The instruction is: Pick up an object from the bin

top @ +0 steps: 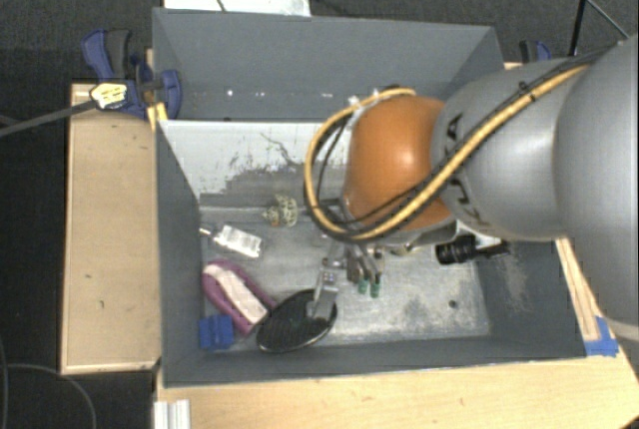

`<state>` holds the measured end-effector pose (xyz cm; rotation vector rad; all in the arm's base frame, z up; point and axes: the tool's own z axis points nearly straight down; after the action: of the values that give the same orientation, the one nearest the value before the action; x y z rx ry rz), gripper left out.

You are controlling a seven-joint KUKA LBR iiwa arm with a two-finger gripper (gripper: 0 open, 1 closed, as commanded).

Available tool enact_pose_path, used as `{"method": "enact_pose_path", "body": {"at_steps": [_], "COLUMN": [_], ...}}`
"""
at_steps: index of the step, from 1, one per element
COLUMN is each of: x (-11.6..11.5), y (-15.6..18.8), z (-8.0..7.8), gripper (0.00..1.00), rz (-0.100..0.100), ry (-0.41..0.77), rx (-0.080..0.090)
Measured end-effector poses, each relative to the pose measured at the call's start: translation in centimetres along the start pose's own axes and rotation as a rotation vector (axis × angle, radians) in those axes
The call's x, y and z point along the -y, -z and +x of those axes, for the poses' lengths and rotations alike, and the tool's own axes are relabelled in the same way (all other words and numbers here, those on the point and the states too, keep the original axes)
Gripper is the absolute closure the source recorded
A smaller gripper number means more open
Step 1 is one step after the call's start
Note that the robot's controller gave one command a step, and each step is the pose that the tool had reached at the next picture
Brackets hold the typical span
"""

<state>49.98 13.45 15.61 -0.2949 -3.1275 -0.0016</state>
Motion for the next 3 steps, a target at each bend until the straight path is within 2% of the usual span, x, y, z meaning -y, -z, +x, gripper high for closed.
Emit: {"method": "enact_pose_path", "body": {"at_steps": [1,2,3], "x": [-2.2,-2.3,-2.3], "y": [-8.3,-8.0,-1.4], "z": [2.2,1.9,2.4], "gripper": [0.00,1.00,1.00], "rz": [-0.002,-0.006,-0.003], "ry": [0.325,0.319,0.296], "rx": [0.003,0.012,0.008]}}
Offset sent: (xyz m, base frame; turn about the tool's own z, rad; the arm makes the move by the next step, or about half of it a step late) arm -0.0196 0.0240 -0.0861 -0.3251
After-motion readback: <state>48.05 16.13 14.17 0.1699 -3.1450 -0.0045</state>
